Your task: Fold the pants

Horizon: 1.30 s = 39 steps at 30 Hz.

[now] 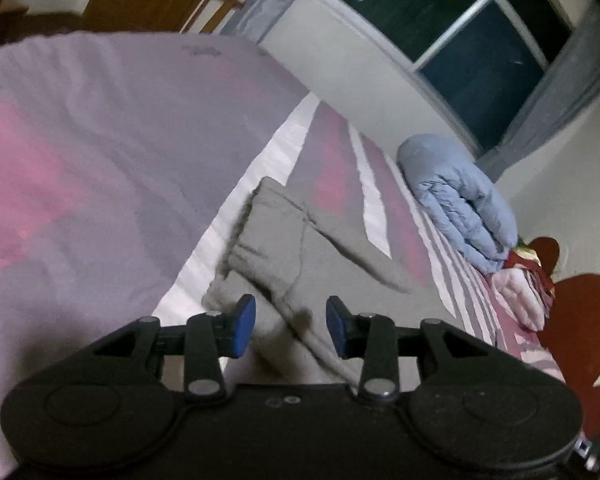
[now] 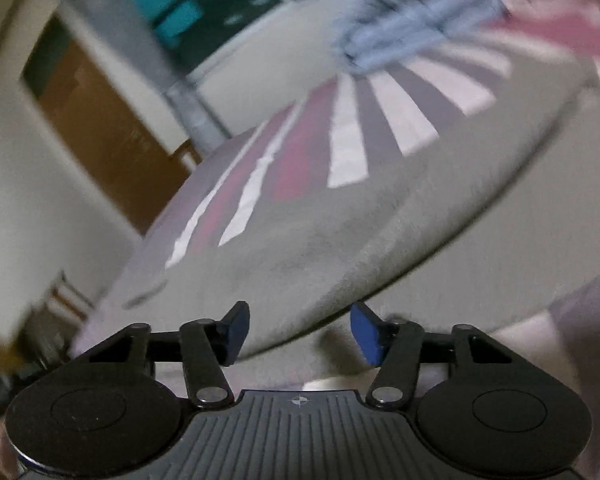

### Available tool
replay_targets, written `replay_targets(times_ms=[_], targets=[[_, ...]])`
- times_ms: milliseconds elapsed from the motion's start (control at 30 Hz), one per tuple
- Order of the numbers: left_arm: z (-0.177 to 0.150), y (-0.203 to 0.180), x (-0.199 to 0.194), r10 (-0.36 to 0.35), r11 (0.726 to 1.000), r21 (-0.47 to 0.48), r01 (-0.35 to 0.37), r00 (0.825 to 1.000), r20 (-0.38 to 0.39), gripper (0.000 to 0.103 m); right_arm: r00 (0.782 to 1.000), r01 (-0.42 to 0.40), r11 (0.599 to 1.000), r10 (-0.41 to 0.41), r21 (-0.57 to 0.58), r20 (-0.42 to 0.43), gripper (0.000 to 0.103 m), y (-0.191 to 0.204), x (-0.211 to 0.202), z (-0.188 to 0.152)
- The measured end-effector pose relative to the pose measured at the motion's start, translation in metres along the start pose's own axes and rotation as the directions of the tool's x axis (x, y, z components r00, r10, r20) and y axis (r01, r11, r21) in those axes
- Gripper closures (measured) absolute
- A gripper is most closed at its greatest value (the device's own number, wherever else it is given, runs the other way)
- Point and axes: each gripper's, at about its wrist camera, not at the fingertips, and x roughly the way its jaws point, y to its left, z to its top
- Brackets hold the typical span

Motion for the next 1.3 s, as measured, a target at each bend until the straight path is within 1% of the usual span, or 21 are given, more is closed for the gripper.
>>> replay_targets(times_ms=[67,200,267,333,367,400,467,567,667,733,767,800,833,867,900,967,1000,1067,1133,1233,1300], targets=[[0.009,0.007,0.011,0.0,1.0,-0.014,0.0,1.0,-0.017,0.074,1.0,-0.012,0.999,0.012,0.053,-0.008,0.047,-0.004,0.008,0.004],[0.019,0.015,0.034,0.029,0.999,-0.034,-0.031,0.997,-0.068,0.074,0.999,0.0,0.992,0.005,0.129,-0.035,0.046,-0.012,0.027,0.008],[0.023,0.015,0.043,0.057,0.998,-0.033,-0.06,0.994,-0.098,0.073,0.999,0.003,0.986,0.004,0.166,-0.042,0.046,-0.017,0.04,0.013],[0.024,0.014,0.047,0.079,0.996,-0.03,-0.082,0.991,-0.111,0.071,0.999,0.015,0.982,-0.006,0.189,-0.046,0.047,-0.02,0.048,0.022],[0.024,0.013,0.048,0.085,0.996,-0.03,-0.089,0.99,-0.111,0.07,0.999,0.02,0.981,-0.011,0.194,-0.045,0.047,-0.021,0.05,0.023],[0.023,0.012,0.049,0.079,0.996,-0.038,-0.084,0.991,-0.106,0.067,0.999,0.022,0.981,-0.014,0.194,-0.044,0.047,-0.02,0.051,0.026],[0.021,0.012,0.052,0.086,0.995,-0.042,-0.091,0.99,-0.114,0.067,0.999,0.027,0.983,-0.018,0.182,-0.051,0.047,-0.018,0.057,0.03],[0.017,0.014,0.047,0.081,0.991,-0.1,-0.093,0.99,-0.117,0.066,0.998,0.028,0.983,-0.018,0.181,-0.057,0.047,-0.017,0.057,0.032],[0.014,0.015,0.05,0.079,0.993,-0.073,-0.088,0.991,-0.11,0.066,0.998,0.022,0.986,-0.013,0.165,-0.06,0.047,-0.016,0.058,0.032],[0.016,0.021,0.054,0.05,0.992,-0.113,-0.061,0.994,-0.099,0.06,0.998,0.02,0.986,-0.01,0.163,-0.064,0.047,-0.017,0.06,0.031],[0.016,0.024,0.053,0.032,0.991,-0.13,-0.043,0.996,-0.082,0.061,0.998,0.017,0.986,-0.007,0.168,-0.064,0.048,-0.018,0.062,0.031],[0.014,0.025,0.052,0.036,0.99,-0.135,-0.044,0.997,-0.061,0.067,0.998,0.026,0.985,-0.015,0.169,-0.064,0.066,-0.019,0.062,0.032],[0.013,0.025,0.05,0.041,0.99,-0.133,-0.046,0.998,-0.045,0.079,0.997,0.032,0.985,-0.02,0.171,-0.074,0.086,-0.02,0.064,0.033],[0.011,0.023,0.046,0.034,0.99,-0.133,-0.037,0.999,-0.027,0.082,0.997,0.027,0.984,-0.013,0.177,-0.081,0.097,-0.022,0.064,0.034],[0.009,0.017,0.04,0.036,0.993,-0.108,-0.036,0.999,-0.008,0.082,0.997,0.015,0.985,-0.002,0.169,-0.078,0.097,-0.021,0.06,0.036],[0.006,0.007,0.028,0.017,0.998,-0.069,-0.015,1.0,0.022,0.082,0.998,-0.018,0.994,0.024,0.108,-0.05,0.097,-0.012,0.044,0.041],[0.005,0.004,0.02,-0.005,0.998,-0.066,0.008,0.999,0.036,0.082,0.999,-0.034,0.996,0.038,0.088,-0.036,0.097,-0.009,0.035,0.042],[0.002,0.002,0.009,-0.024,0.998,-0.064,0.027,0.998,0.052,0.082,0.998,-0.06,0.996,0.061,0.064,-0.015,0.097,-0.005,0.02,0.043],[-0.002,0.004,0.004,-0.018,0.998,-0.058,0.021,0.999,0.043,0.082,0.997,-0.073,0.995,0.074,0.061,-0.021,0.097,-0.006,0.011,0.04],[-0.013,0.013,0.015,0.044,0.998,-0.035,-0.045,0.999,-0.025,0.082,0.996,-0.028,0.998,0.032,0.055,-0.085,0.097,-0.015,0.02,0.024],[-0.015,0.017,0.018,0.038,0.998,-0.046,-0.039,0.999,-0.023,0.082,0.991,0.014,0.997,-0.004,0.07,-0.133,0.097,-0.024,0.03,0.014]])
